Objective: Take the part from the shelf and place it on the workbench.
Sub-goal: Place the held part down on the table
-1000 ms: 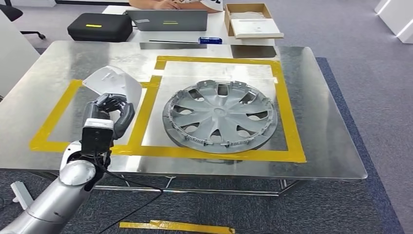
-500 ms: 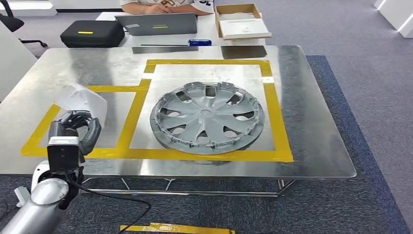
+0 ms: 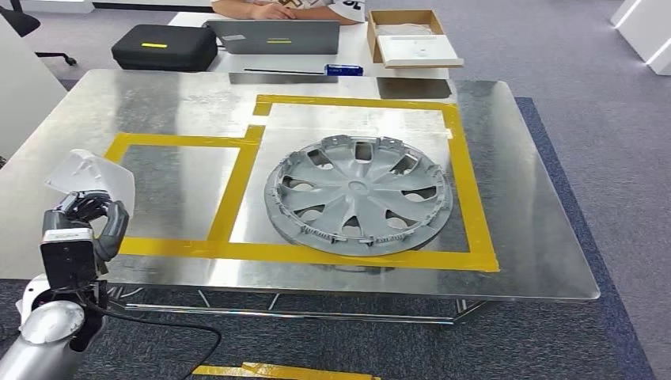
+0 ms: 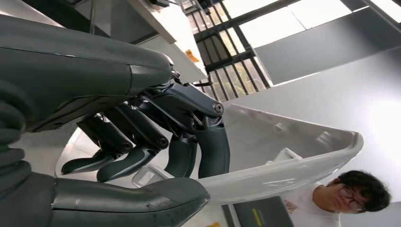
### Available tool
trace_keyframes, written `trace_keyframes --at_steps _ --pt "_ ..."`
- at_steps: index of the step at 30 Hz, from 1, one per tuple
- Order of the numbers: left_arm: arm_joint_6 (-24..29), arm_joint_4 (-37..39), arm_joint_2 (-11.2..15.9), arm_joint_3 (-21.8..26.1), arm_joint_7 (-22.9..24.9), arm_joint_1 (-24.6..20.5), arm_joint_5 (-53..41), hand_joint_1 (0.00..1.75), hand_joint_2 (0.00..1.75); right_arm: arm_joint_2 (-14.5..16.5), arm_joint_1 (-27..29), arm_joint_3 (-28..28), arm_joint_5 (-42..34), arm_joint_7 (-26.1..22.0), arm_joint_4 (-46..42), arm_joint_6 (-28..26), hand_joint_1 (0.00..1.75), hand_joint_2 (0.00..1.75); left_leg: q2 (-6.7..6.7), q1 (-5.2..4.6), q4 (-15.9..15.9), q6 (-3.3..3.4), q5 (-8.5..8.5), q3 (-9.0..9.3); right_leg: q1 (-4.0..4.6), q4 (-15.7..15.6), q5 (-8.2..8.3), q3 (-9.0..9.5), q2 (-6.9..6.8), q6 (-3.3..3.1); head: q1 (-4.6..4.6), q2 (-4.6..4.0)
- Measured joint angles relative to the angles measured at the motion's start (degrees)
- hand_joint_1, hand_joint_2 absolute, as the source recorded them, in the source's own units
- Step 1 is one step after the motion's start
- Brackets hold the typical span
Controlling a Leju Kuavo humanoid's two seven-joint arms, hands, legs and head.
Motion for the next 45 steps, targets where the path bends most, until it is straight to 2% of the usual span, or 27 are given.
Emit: trace_keyframes --at_steps 2,3,7,8,11,12,14,15,17,18,19,20,21,23,25,28,29,31,33,34,35,36,38,39,40,43,45 --pt "-0.10 -0.03 -0.01 0.49 -0.13 0.31 0.33 1.75 1.75 0.13 0.04 -0.25 0.06 0.08 -0.67 0.35 0.00 1.75 0.05 -0.06 0.01 0.17 -0.06 0.00 -0.03 4.99 -2.26 -2.42 -0.01 0.15 0.05 0.00" --pt "-0.10 -0.03 -0.01 0.58 -0.14 0.39 0.44 1.75 1.75 0.16 0.04 -0.28 0.07 0.09 -0.78 0.41 0.00 1.75 0.07 -0.08 0.01 0.19 -0.07 0.00 -0.02 5.90 -2.62 -2.88 -0.01 0.17 0.05 0.00" --pt "-0.28 -0.03 -0.01 0.88 -0.14 0.58 0.78 1.75 1.75 0.17 0.04 -0.37 0.09 0.16 -1.13 0.58 0.00 1.75 0.10 -0.12 0.02 0.23 -0.10 0.00 -0.02 7.88 -3.15 -3.88 -0.02 0.18 0.07 0.00" --pt "-0.62 -0.03 -0.02 1.35 -0.18 0.85 1.41 1.75 1.75 0.23 0.09 -0.46 0.21 0.35 -1.60 0.81 0.00 1.75 0.08 -0.18 0.03 0.28 -0.14 0.09 -0.01 7.75 -2.26 -3.91 -0.02 0.08 0.08 0.00" --pt "-4.74 0.07 0.91 5.40 -0.39 1.57 5.10 1.75 1.75 0.62 0.76 -1.59 1.30 1.36 -4.06 1.96 0.00 1.75 -0.11 -0.51 0.06 -0.44 -0.15 0.23 0.33 -4.14 4.23 1.22 0.12 -1.26 0.03 0.00" --pt "-6.39 0.12 1.50 6.83 -0.44 1.61 6.01 1.75 1.75 0.75 0.97 -1.95 1.62 1.54 -4.60 2.21 0.00 1.75 -0.12 -0.57 0.04 -0.93 -0.12 0.18 0.33 -7.61 5.49 2.79 0.19 -1.74 0.01 0.00" --pt "-8.31 0.25 2.34 8.59 -0.60 1.64 6.76 1.75 1.75 0.90 1.08 -2.20 1.94 1.54 -4.94 2.36 0.00 1.75 -0.06 -0.45 1.02 -1.72 -0.94 -0.24 0.05 -8.22 5.88 3.13 0.22 -2.18 -0.09 0.00" --pt "-8.91 0.31 2.60 9.36 -0.69 1.64 6.93 1.75 1.75 0.95 1.11 -2.34 2.10 1.46 -5.05 2.38 0.00 1.75 -0.06 -0.38 3.01 -2.08 -2.26 -1.08 -0.11 -8.49 6.06 3.28 0.17 -2.36 -0.19 0.00" --pt "-10.01 0.57 2.84 10.79 -0.46 1.63 7.64 1.75 1.75 1.00 1.19 -2.76 2.42 1.22 -5.20 2.42 0.00 1.75 -0.06 -0.14 9.96 -2.72 -5.78 -4.26 -0.16 -8.56 6.10 3.32 0.03 -2.55 -0.35 0.00" --pt "-10.49 0.77 2.87 11.45 -0.18 1.66 8.18 1.75 1.75 1.02 1.23 -2.98 2.54 1.10 -5.26 2.44 0.00 1.75 -0.06 -0.03 13.29 -2.95 -7.01 -5.86 -0.16 -8.55 6.08 3.32 -0.02 -2.58 -0.35 0.00" --pt "-10.88 1.00 2.90 12.04 0.10 1.69 8.79 1.75 1.75 1.04 1.26 -3.19 2.66 1.00 -5.32 2.47 0.00 1.75 -0.06 0.07 15.22 -3.12 -7.27 -6.81 -0.16 -8.53 6.07 3.34 -0.07 -2.59 -0.34 0.00" --pt "-11.14 1.22 2.94 12.63 0.28 1.70 9.33 1.75 1.75 1.08 1.28 -3.33 2.75 0.93 -5.40 2.51 0.00 1.75 -0.05 0.19 14.96 -3.24 -6.34 -6.72 -0.18 -8.50 6.04 3.38 -0.07 -2.56 -0.34 0.00" --pt "-11.31 1.39 3.02 13.26 0.36 1.69 9.72 1.75 1.75 1.11 1.29 -3.45 2.85 0.88 -5.49 2.55 0.00 1.75 -0.04 0.33 12.53 -3.32 -4.46 -5.57 -0.23 -8.44 5.97 3.46 -0.05 -2.48 -0.35 0.00" --pt "-11.57 1.68 3.20 14.39 0.39 1.50 10.20 1.75 1.75 1.16 1.31 -3.67 3.01 0.82 -5.69 2.58 0.00 1.75 -0.02 0.53 5.07 -3.43 -0.78 -1.91 -0.17 -8.16 5.67 3.54 0.03 -2.03 -0.40 0.00" --pt "-11.75 1.91 3.36 15.10 0.29 1.33 10.00 1.75 1.75 1.17 1.36 -3.89 3.21 0.77 -5.96 2.66 0.00 1.75 -0.07 0.48 0.83 -2.93 0.07 0.03 0.05 -7.82 5.38 3.29 0.06 -1.42 -0.47 0.00" --pt "-12.51 2.31 3.74 15.98 -0.78 1.59 8.57 1.75 1.75 1.16 1.44 -4.30 3.79 0.61 -6.32 2.97 0.00 1.75 -0.12 0.36 0.31 -1.56 -0.26 0.04 0.08 -7.66 5.10 2.98 0.01 -0.75 -0.40 0.00" --pt "-13.16 2.43 3.94 16.32 -1.38 1.53 8.12 1.75 1.75 1.16 1.44 -4.41 4.03 0.46 -6.36 3.06 0.00 1.75 -0.10 0.39 0.22 -1.15 -0.23 0.08 0.04 -6.87 4.48 2.57 -0.03 -0.54 -0.30 0.00" --pt "-14.84 2.64 4.29 17.08 -2.33 1.11 7.52 1.75 1.75 1.16 1.44 -4.60 4.56 -0.07 -6.39 3.11 0.00 1.75 -0.04 0.42 0.09 -0.51 -0.18 0.14 -0.01 -1.77 1.59 0.11 -0.07 -0.15 -0.11 0.00" --pt "-16.24 3.26 4.50 17.77 -2.45 0.45 7.32 1.75 1.75 1.14 1.39 -4.80 4.93 -0.59 -6.40 3.06 0.00 1.75 -0.04 0.23 0.10 -0.22 -0.22 0.13 0.04 6.06 -1.66 -3.54 -0.07 -0.06 -0.03 0.00" --pt "-16.73 3.74 4.60 18.00 -2.34 0.07 7.31 1.75 1.75 1.13 1.35 -4.86 5.12 -0.78 -6.40 3.01 0.00 1.75 -0.05 0.12 0.10 -0.16 -0.24 0.16 0.10 8.48 -2.19 -4.66 -0.06 -0.14 -0.03 0.00" --pt "-17.14 4.32 4.74 18.21 -2.22 -0.38 7.26 1.75 1.75 1.11 1.29 -4.88 5.35 -0.94 -6.40 2.94 0.00 1.75 -0.07 -0.01 0.10 -0.10 -0.27 0.23 0.17 8.71 -1.56 -4.74 -0.05 -0.34 -0.02 0.00" --pt "-17.46 4.89 4.92 18.36 -2.12 -0.85 7.20 1.75 1.75 1.08 1.23 -4.88 5.60 -1.05 -6.40 2.85 0.00 1.75 -0.12 -0.13 0.10 -0.08 -0.28 0.34 0.26 6.54 0.12 -3.68 -0.05 -0.66 -0.03 0.00" --pt "-17.89 5.86 5.29 18.69 -2.03 -1.85 7.12 1.75 1.75 1.00 1.19 -4.86 5.97 -1.16 -6.36 2.70 0.00 1.75 -0.20 -0.34 0.10 -0.10 -0.30 0.51 0.46 -1.18 4.01 0.05 -0.07 -1.61 -0.07 0.00" --pt "-18.05 6.29 5.45 18.83 -1.92 -2.36 7.23 1.75 1.75 0.96 1.19 -4.86 6.13 -1.18 -6.33 2.63 0.00 1.75 -0.23 -0.44 0.15 -0.20 -0.29 0.45 0.58 -4.54 5.06 1.59 -0.09 -1.99 -0.09 0.00" --pt "-18.24 6.72 5.56 18.96 -1.75 -2.80 7.44 1.75 1.75 0.93 1.20 -4.87 6.32 -1.18 -6.29 2.56 0.00 1.75 -0.21 -0.49 0.18 -0.41 -0.21 0.29 0.67 -6.51 5.42 2.50 -0.08 -2.21 -0.10 0.00" --pt "-19.28 8.21 5.79 19.06 -1.29 -3.94 8.35 1.75 1.75 0.92 1.18 -4.89 6.96 -1.36 -5.99 2.24 0.00 1.75 -0.13 -0.38 0.09 -1.37 0.12 -0.11 0.68 -7.92 5.61 3.00 0.00 -2.39 -0.13 0.00" --pt "-20.02 9.40 5.92 18.94 -1.40 -5.28 8.88 1.75 1.75 0.92 1.04 -4.90 7.42 -1.74 -5.59 1.82 0.00 1.75 -0.10 -0.29 1.66 -1.99 -1.09 -0.81 0.37 -8.62 6.15 3.24 -0.08 -2.72 -0.24 0.00"
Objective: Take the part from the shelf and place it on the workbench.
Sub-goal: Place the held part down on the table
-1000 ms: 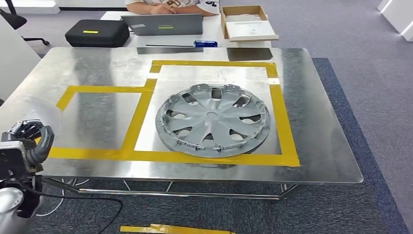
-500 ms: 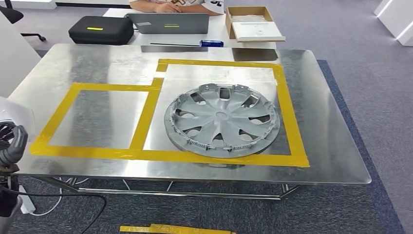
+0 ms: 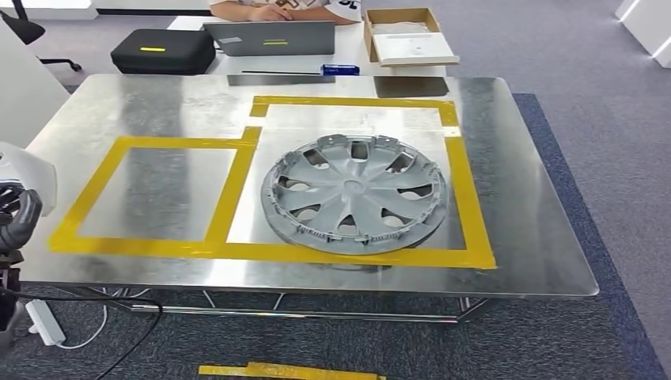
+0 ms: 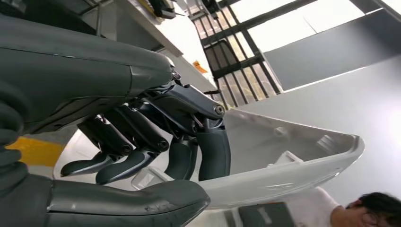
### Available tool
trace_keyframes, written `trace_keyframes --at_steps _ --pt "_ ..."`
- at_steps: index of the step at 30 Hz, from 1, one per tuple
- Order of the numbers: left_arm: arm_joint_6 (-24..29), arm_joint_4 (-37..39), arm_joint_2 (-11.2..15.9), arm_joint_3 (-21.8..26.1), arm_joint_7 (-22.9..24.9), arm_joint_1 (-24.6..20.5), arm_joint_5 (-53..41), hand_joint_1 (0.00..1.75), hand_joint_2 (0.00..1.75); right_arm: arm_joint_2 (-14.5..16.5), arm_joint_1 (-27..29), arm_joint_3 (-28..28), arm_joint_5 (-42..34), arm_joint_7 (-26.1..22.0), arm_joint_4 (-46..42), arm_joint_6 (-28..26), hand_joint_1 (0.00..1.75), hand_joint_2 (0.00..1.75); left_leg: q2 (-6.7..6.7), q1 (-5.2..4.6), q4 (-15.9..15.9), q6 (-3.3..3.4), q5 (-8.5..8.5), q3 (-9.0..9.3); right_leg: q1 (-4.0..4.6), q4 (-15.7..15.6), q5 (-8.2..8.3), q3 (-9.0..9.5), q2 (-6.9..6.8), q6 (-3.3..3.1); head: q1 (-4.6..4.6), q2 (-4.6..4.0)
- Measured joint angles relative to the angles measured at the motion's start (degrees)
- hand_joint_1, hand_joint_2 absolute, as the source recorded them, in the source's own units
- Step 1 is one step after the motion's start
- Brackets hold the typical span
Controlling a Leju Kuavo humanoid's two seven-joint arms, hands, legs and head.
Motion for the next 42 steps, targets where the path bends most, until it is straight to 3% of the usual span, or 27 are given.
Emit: trace_keyframes --at_steps 3,4,5,6,8,9,11,13,15,16,18,19,20,21,22,23,25,26,30,32,34,35,36,37,39,40,42 --pt "-0.53 2.25 0.08 -0.22 -0.13 -2.41 0.39 1.75 1.75 -0.02 -0.24 0.00 0.37 -0.56 0.82 -0.56 0.00 1.75 0.03 0.31 9.47 -0.94 -4.80 -4.21 -0.13 -0.25 0.22 0.13 -0.20 -0.23 -0.14 0.00" --pt "-0.57 3.00 0.09 -0.34 -0.13 -2.98 0.39 1.75 1.75 -0.03 -0.30 0.00 0.41 -0.69 1.12 -0.70 0.00 1.75 0.04 0.45 12.31 -1.17 -5.64 -5.50 -0.14 -0.23 0.20 0.14 -0.20 -0.24 -0.12 0.00" --pt "-0.61 3.70 0.09 -0.49 -0.11 -3.50 0.39 1.75 1.75 -0.04 -0.37 -0.01 0.46 -0.80 1.40 -0.86 0.00 1.75 0.04 0.58 13.39 -1.34 -5.40 -6.02 -0.15 -0.20 0.18 0.16 -0.17 -0.23 -0.13 0.00" --pt "-0.62 4.43 0.14 -0.66 -0.10 -4.15 0.39 1.75 1.75 -0.05 -0.48 -0.01 0.56 -0.94 1.70 -1.09 0.00 1.75 0.04 0.73 12.33 -1.47 -4.07 -5.55 -0.18 -0.13 0.14 0.19 -0.13 -0.18 -0.13 0.00" --pt "-0.84 6.00 0.39 -1.01 -0.22 -5.88 0.36 1.75 1.75 -0.12 -0.82 -0.04 0.81 -1.31 2.40 -1.61 0.00 1.75 0.06 1.04 5.71 -1.68 -0.14 -2.45 -0.24 0.20 -0.11 0.21 -0.05 0.16 -0.12 0.00" --pt "-1.06 6.91 0.58 -1.16 -0.38 -6.89 0.35 1.75 1.75 -0.21 -1.04 -0.05 0.93 -1.48 2.76 -1.86 0.00 1.75 0.04 1.05 2.32 -1.67 1.03 -0.87 -0.15 0.54 -0.30 0.08 0.00 0.44 -0.16 0.00" --pt "-1.58 8.74 0.97 -1.38 -0.85 -8.48 0.41 1.75 1.75 -0.45 -1.44 -0.08 1.13 -1.78 3.52 -2.26 0.00 1.75 0.00 0.91 -0.79 -1.03 1.22 0.45 0.08 0.97 -0.50 -0.39 0.09 1.00 -0.23 0.00" --pt "-2.12 10.34 1.30 -1.50 -1.43 -9.43 0.50 1.75 1.75 -0.61 -1.79 -0.11 1.24 -2.02 4.26 -2.57 0.00 1.75 0.00 0.79 -0.98 -0.02 1.04 0.31 0.14 1.01 -0.53 -0.73 0.13 1.44 -0.28 0.00" --pt "-2.93 11.71 1.51 -1.56 -2.03 -10.51 0.49 1.75 1.75 -0.76 -2.25 -0.13 1.27 -2.31 5.03 -2.84 0.00 1.75 0.05 0.92 -1.10 0.77 1.12 0.28 0.09 2.40 -1.58 -1.54 0.10 2.00 -0.09 0.00" --pt "-3.40 12.40 1.59 -1.60 -2.26 -11.22 0.41 1.75 1.75 -0.84 -2.56 -0.13 1.28 -2.48 5.47 -3.01 0.00 1.75 0.08 0.99 -1.16 1.10 1.15 0.28 0.06 4.78 -2.89 -2.77 0.08 2.27 0.04 0.00" --pt "-4.26 14.15 1.73 -1.67 -2.59 -12.74 -0.04 1.75 1.75 -1.01 -3.14 -0.13 1.28 -2.88 6.45 -3.38 0.00 1.75 0.10 0.86 -1.16 1.49 1.12 0.23 0.00 12.58 -6.32 -6.67 0.04 2.56 0.31 0.00" --pt "-4.60 15.29 1.77 -1.79 -2.73 -13.48 -0.50 1.75 1.75 -1.12 -3.47 -0.13 1.26 -3.07 6.93 -3.58 0.00 1.75 0.11 0.73 -1.15 1.55 1.11 0.22 -0.01 16.15 -7.47 -8.56 0.04 2.55 0.30 0.00" --pt "-4.87 16.52 1.79 -2.02 -2.85 -14.21 -1.00 1.75 1.75 -1.25 -3.79 -0.13 1.25 -3.25 7.41 -3.80 0.00 1.75 0.10 0.61 -1.15 1.59 1.10 0.24 0.00 18.01 -7.60 -9.67 0.04 2.46 0.31 0.00" --pt "-5.07 17.70 1.79 -2.33 -2.95 -14.91 -1.47 1.75 1.75 -1.38 -4.08 -0.13 1.25 -3.40 7.86 -4.00 0.00 1.75 0.07 0.49 -1.15 1.61 1.09 0.29 0.04 17.57 -6.57 -9.67 0.05 2.26 0.31 0.00" --pt "-5.18 18.69 1.79 -2.66 -3.03 -15.59 -1.81 1.75 1.75 -1.52 -4.32 -0.13 1.26 -3.48 8.24 -4.17 0.00 1.75 0.01 0.39 -1.14 1.62 1.08 0.38 0.10 14.83 -4.59 -8.54 0.06 1.95 0.32 0.00" --pt "-5.23 19.52 1.78 -2.95 -3.10 -16.22 -1.99 1.75 1.75 -1.67 -4.45 -0.13 1.27 -3.54 8.57 -4.32 0.00 1.75 -0.04 0.31 -1.14 1.62 1.05 0.48 0.20 10.67 -2.31 -6.72 0.06 1.54 0.34 0.00" --pt "-5.26 20.85 1.75 -3.29 -3.28 -17.35 -2.16 1.75 1.75 -1.92 -4.49 -0.13 1.28 -3.62 9.11 -4.46 0.00 1.75 -0.10 0.05 -1.10 1.46 1.01 0.49 0.41 3.73 0.30 -3.36 0.05 0.85 0.29 0.00" --pt "-5.27 21.47 1.74 -3.43 -3.39 -17.82 -2.24 1.75 1.75 -2.02 -4.48 -0.13 1.28 -3.68 9.37 -4.53 0.00 1.75 -0.09 -0.01 -1.09 1.27 1.07 0.40 0.50 2.14 0.58 -2.59 0.08 0.68 0.25 0.00" --pt "-5.26 23.50 1.56 -4.48 -3.39 -19.45 -2.91 1.75 1.75 -2.21 -4.65 -0.17 1.22 -3.92 10.24 -4.94 0.00 1.75 0.04 0.13 -0.56 0.09 0.62 0.03 0.31 0.85 1.07 -2.01 0.18 0.09 0.18 0.00" --pt "-5.15 24.67 1.32 -4.99 -3.32 -20.59 -3.19 1.75 1.75 -2.25 -4.87 -0.17 1.23 -3.97 10.58 -5.14 0.00 1.75 0.06 0.24 3.75 -0.43 -2.06 -1.85 0.02 0.25 1.46 -1.69 0.10 -0.27 -0.04 0.00" --pt "-4.86 26.21 1.04 -5.60 -3.31 -21.49 -3.62 1.75 1.75 -2.32 -4.99 -0.19 1.23 -4.05 10.97 -5.37 0.00 1.75 0.06 0.41 10.83 -0.83 -5.20 -5.17 -0.03 0.20 1.48 -1.67 0.08 -0.39 -0.17 0.00" --pt "-4.66 26.94 0.88 -5.99 -3.31 -21.72 -3.95 1.75 1.75 -2.36 -5.01 -0.19 1.23 -4.08 11.18 -5.45 0.00 1.75 0.07 0.52 13.17 -0.99 -5.71 -6.31 -0.04 0.21 1.46 -1.66 0.09 -0.40 -0.16 0.00" --pt "-4.45 27.62 0.71 -6.45 -3.31 -21.98 -4.28 1.75 1.75 -2.39 -5.04 -0.20 1.23 -4.10 11.38 -5.51 0.00 1.75 0.07 0.64 13.66 -1.11 -5.13 -6.61 -0.06 0.26 1.43 -1.64 0.11 -0.37 -0.15 0.00" --pt "-4.25 28.21 0.52 -6.88 -3.31 -22.32 -4.59 1.75 1.75 -2.41 -5.10 -0.20 1.23 -4.12 11.55 -5.55 0.00 1.75 0.07 0.76 11.94 -1.19 -3.49 -5.85 -0.12 0.36 1.38 -1.62 0.13 -0.28 -0.15 0.00" --pt "-3.87 29.12 0.08 -7.61 -3.31 -23.33 -5.03 1.75 1.75 -2.45 -5.27 -0.19 1.23 -4.17 11.81 -5.64 0.00 1.75 0.09 0.95 4.94 -1.30 0.37 -2.46 -0.14 0.75 1.09 -1.68 0.21 0.15 -0.16 0.00" --pt "-3.67 29.58 -0.20 -8.00 -3.31 -23.97 -5.26 1.75 1.75 -2.50 -5.37 -0.18 1.24 -4.22 11.92 -5.69 0.00 1.75 0.05 0.94 1.78 -1.18 1.34 -1.02 -0.05 1.08 0.91 -1.87 0.23 0.45 -0.21 0.00" --pt "-3.36 30.58 -0.92 -8.92 -3.34 -24.88 -5.69 1.75 1.75 -2.64 -5.49 -0.17 1.26 -4.37 12.13 -5.79 0.00 1.75 -0.06 0.73 -0.70 -0.60 1.28 -0.02 0.15 1.46 0.76 -2.29 0.20 1.01 -0.24 0.00"
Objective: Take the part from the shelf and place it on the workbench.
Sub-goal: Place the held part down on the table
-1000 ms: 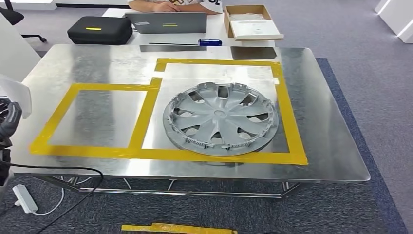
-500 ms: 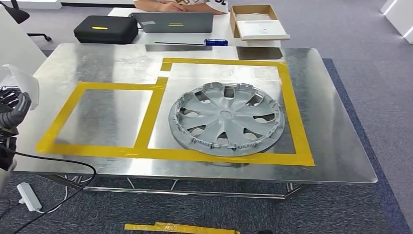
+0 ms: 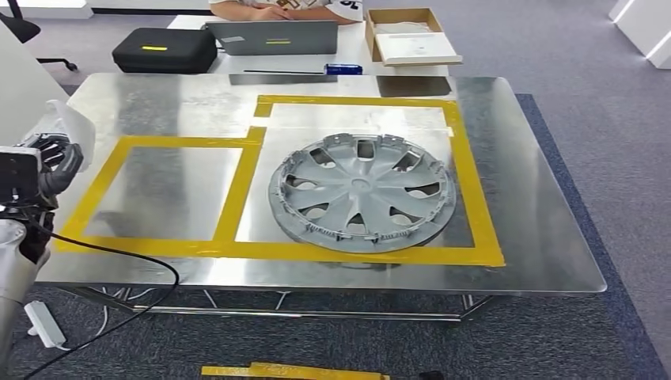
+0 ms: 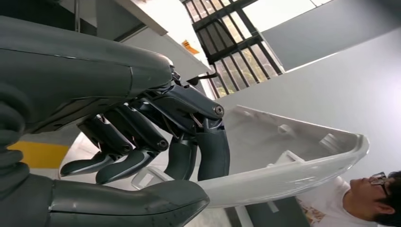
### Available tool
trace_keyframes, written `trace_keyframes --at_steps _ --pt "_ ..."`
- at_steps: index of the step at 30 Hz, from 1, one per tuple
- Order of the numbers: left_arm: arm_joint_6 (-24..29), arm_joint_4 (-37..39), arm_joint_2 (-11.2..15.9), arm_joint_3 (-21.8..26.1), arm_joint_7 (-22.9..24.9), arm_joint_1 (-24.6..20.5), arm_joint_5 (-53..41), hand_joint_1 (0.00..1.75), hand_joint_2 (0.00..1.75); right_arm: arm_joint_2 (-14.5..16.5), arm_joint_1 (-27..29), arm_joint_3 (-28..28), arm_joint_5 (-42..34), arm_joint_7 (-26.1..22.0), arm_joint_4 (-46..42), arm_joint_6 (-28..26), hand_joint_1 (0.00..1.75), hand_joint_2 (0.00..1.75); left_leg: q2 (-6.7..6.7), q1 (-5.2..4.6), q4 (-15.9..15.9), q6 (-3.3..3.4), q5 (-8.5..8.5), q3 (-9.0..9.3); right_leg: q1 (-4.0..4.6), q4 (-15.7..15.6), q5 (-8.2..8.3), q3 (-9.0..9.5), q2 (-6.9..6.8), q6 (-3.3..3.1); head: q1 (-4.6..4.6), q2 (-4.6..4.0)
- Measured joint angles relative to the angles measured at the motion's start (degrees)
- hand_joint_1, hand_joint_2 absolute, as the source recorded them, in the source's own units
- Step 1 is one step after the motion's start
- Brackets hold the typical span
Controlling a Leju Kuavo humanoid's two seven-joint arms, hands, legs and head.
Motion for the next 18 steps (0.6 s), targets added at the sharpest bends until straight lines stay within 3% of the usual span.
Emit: trace_keyframes --at_steps 2,4,7,8,9,10,13,15,18 --pt "0.10 0.88 -0.61 -0.90 -0.04 -0.28 -0.31 1.75 1.75 -0.15 -0.07 0.00 0.03 -0.14 0.20 -0.09 0.00 1.75 -0.03 -0.05 -0.23 0.86 0.03 -0.09 -0.04 0.08 -0.09 -0.29 -0.05 0.48 -0.02 0.00" --pt "0.12 1.52 -1.10 -1.51 -0.17 -0.64 -0.44 1.75 1.75 -0.27 -0.14 0.01 0.04 -0.24 0.38 -0.14 0.00 1.75 0.05 0.10 -0.34 1.59 0.12 -0.05 -0.13 1.95 -1.44 -1.33 -0.05 1.07 0.23 0.00" --pt "0.15 2.61 -1.79 -2.36 -0.56 -1.42 -0.58 1.75 1.75 -0.44 -0.37 0.03 -0.06 -0.47 0.73 -0.20 0.00 1.75 0.14 0.00 -0.39 2.24 0.07 -0.08 -0.33 12.24 -6.17 -6.40 -0.10 1.69 0.66 0.00" --pt "0.15 2.97 -2.07 -2.66 -0.64 -1.53 -0.66 1.75 1.75 -0.49 -0.50 0.04 -0.10 -0.53 0.81 -0.24 0.00 1.75 0.16 -0.10 -0.39 2.30 0.04 -0.09 -0.38 15.28 -7.00 -7.99 -0.12 1.74 0.65 0.00" --pt "0.12 3.27 -2.38 -2.94 -0.68 -1.56 -0.76 1.75 1.75 -0.51 -0.63 0.04 -0.11 -0.56 0.86 -0.28 0.00 1.75 0.15 -0.18 -0.39 2.34 0.01 -0.06 -0.38 16.48 -6.79 -8.70 -0.12 1.71 0.66 0.00" --pt "0.07 3.55 -2.71 -3.25 -0.70 -1.59 -0.85 1.75 1.75 -0.53 -0.74 0.05 -0.11 -0.57 0.89 -0.32 0.00 1.75 0.10 -0.23 -0.38 2.36 -0.01 -0.01 -0.38 15.31 -5.45 -8.26 -0.11 1.58 0.66 0.00" --pt "-0.15 4.30 -3.64 -4.12 -0.72 -1.94 -0.84 1.75 1.75 -0.60 -0.74 0.10 -0.10 -0.44 0.98 -0.46 0.00 1.75 -0.13 -0.38 -0.36 2.20 -0.10 0.10 -0.25 4.33 -0.12 -3.01 -0.07 0.83 0.66 0.00" --pt "-0.28 4.99 -4.26 -4.39 -0.76 -2.18 -0.43 1.75 1.75 -0.65 -0.67 0.11 -0.21 -0.48 1.08 -0.57 0.00 1.75 -0.18 -0.49 -0.32 1.77 -0.02 -0.16 -0.08 0.61 0.47 -1.14 0.03 0.54 0.58 0.00" --pt "-0.33 6.14 -5.36 -4.90 -0.96 -2.19 0.17 1.75 1.75 -0.68 -0.54 0.11 -0.39 -0.64 1.14 -0.70 0.00 1.75 -0.12 -0.39 -0.20 0.87 -0.10 -0.38 -0.16 -0.10 0.62 -0.83 0.15 0.04 0.55 0.00"
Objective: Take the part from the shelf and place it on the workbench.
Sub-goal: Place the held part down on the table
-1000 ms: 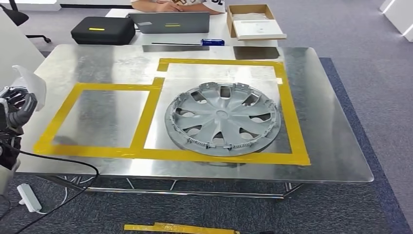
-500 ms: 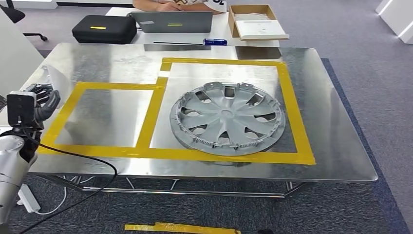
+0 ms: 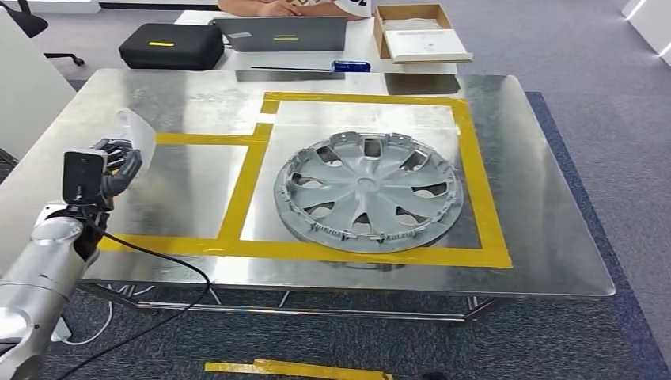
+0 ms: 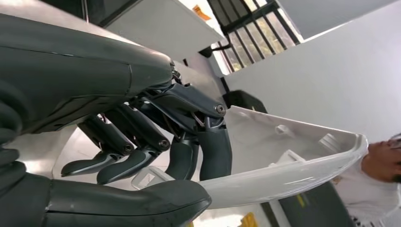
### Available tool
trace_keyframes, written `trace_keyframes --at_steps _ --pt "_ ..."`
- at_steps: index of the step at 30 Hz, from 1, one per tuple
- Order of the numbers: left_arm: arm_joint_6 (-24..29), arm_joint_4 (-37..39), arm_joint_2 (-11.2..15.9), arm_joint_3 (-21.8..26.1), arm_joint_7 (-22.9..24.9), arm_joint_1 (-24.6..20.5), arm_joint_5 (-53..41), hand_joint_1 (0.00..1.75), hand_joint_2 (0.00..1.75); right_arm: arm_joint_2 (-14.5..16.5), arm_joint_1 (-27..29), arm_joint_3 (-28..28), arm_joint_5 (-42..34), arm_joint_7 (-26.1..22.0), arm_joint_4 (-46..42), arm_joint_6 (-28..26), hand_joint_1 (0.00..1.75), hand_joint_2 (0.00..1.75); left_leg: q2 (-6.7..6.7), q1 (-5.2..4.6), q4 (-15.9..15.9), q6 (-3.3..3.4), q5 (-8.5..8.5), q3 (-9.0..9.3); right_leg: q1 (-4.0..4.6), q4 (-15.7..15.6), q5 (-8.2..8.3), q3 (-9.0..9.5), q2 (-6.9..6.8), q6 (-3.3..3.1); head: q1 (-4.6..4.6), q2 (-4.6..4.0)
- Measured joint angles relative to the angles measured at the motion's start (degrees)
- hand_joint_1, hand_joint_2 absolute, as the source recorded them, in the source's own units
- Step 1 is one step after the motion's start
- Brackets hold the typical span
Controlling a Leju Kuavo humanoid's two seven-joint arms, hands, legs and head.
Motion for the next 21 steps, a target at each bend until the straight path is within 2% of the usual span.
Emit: trace_keyframes --at_steps 2,4,5,6,7,8,10,12,14,16,17,20,21 --pt "0.01 0.68 -0.67 -0.36 -0.14 -0.06 0.43 1.75 1.75 -0.01 -0.05 0.03 -0.07 -0.06 0.01 -0.03 0.00 1.75 0.09 0.11 2.77 -0.52 -1.94 -1.20 -0.26 -0.51 0.31 0.30 -0.05 -0.64 -0.17 0.00" --pt "0.02 1.52 -1.21 -0.56 -0.34 -0.07 0.71 1.75 1.75 -0.02 -0.03 0.04 -0.14 -0.09 0.04 -0.05 0.00 1.75 0.14 0.24 9.21 -0.87 -5.13 -4.20 -0.30 -0.59 0.33 0.39 -0.06 -0.96 -0.32 0.00" --pt "0.03 1.96 -1.47 -0.65 -0.44 0.04 0.74 1.75 1.75 -0.02 0.01 0.04 -0.17 -0.09 0.07 -0.05 0.00 1.75 0.14 0.28 12.33 -1.00 -6.19 -5.76 -0.29 -0.56 0.30 0.40 -0.05 -1.01 -0.31 0.00" --pt "0.03 2.35 -1.71 -0.74 -0.52 0.17 0.75 1.75 1.75 -0.03 0.03 0.04 -0.19 -0.09 0.08 -0.06 0.00 1.75 0.15 0.31 14.09 -1.09 -6.32 -6.73 -0.29 -0.54 0.25 0.43 -0.03 -1.03 -0.31 0.00" --pt "0.02 2.65 -1.90 -0.84 -0.57 0.27 0.75 1.75 1.75 -0.03 0.03 0.04 -0.21 -0.09 0.08 -0.05 0.00 1.75 0.16 0.34 14.00 -1.13 -5.44 -6.81 -0.29 -0.50 0.21 0.47 -0.01 -1.01 -0.30 0.00" --pt "0.02 2.84 -2.04 -0.94 -0.61 0.30 0.80 1.75 1.75 -0.03 0.02 0.05 -0.22 -0.09 0.09 -0.05 0.00 1.75 0.18 0.37 11.82 -1.14 -3.59 -5.84 -0.30 -0.43 0.13 0.54 0.02 -0.93 -0.31 0.00" --pt "0.02 3.05 -2.20 -1.09 -0.63 0.07 1.04 1.75 1.75 -0.04 0.00 0.09 -0.31 -0.09 0.09 -0.07 0.00 1.75 0.28 0.36 4.90 -1.04 -0.13 -2.52 -0.18 -0.10 -0.19 0.56 0.10 -0.50 -0.32 0.00" --pt "0.03 3.26 -2.44 -1.26 -0.66 -0.20 1.28 1.75 1.75 -0.05 0.03 0.11 -0.43 -0.08 0.10 -0.13 0.00 0.87 0.29 0.22 0.79 -0.58 0.67 -0.60 0.05 0.27 -0.43 0.29 0.15 0.04 -0.27 0.00" --pt "0.01 3.56 -2.80 -1.54 -0.74 -0.19 1.35 1.75 1.75 -0.07 0.07 0.11 -0.48 -0.07 0.14 -0.16 0.00 0.00 0.19 0.15 0.29 0.13 0.36 -0.48 0.11 0.30 -0.44 0.14 0.09 0.48 -0.24 0.00" --pt "-0.14 3.78 -3.13 -1.90 -0.94 -0.14 1.29 1.75 1.75 -0.10 0.07 0.12 -0.49 -0.07 0.19 -0.15 0.00 0.00 0.18 0.29 0.13 0.80 0.45 -0.41 0.04 1.16 -1.21 -0.35 0.01 1.05 -0.16 0.00" --pt "-0.27 3.85 -3.29 -2.09 -1.07 -0.15 1.26 1.75 1.75 -0.11 0.05 0.14 -0.49 -0.07 0.22 -0.15 0.00 0.00 0.20 0.38 0.04 1.14 0.52 -0.37 -0.03 3.04 -2.35 -1.31 -0.01 1.36 -0.02 0.00" --pt "-0.66 4.23 -3.68 -2.47 -1.30 0.11 1.43 1.70 1.75 -0.16 0.17 0.19 -0.50 -0.04 0.31 -0.18 0.00 0.00 0.26 0.27 0.03 1.63 0.49 -0.36 -0.26 13.92 -7.08 -6.79 -0.09 1.96 0.21 0.00" --pt "-0.72 4.39 -3.77 -2.56 -1.31 0.25 1.51 1.36 1.75 -0.16 0.25 0.20 -0.50 -0.03 0.33 -0.20 0.00 0.00 0.25 0.23 0.03 1.66 0.47 -0.36 -0.28 16.41 -7.60 -8.13 -0.10 2.01 0.21 0.00"
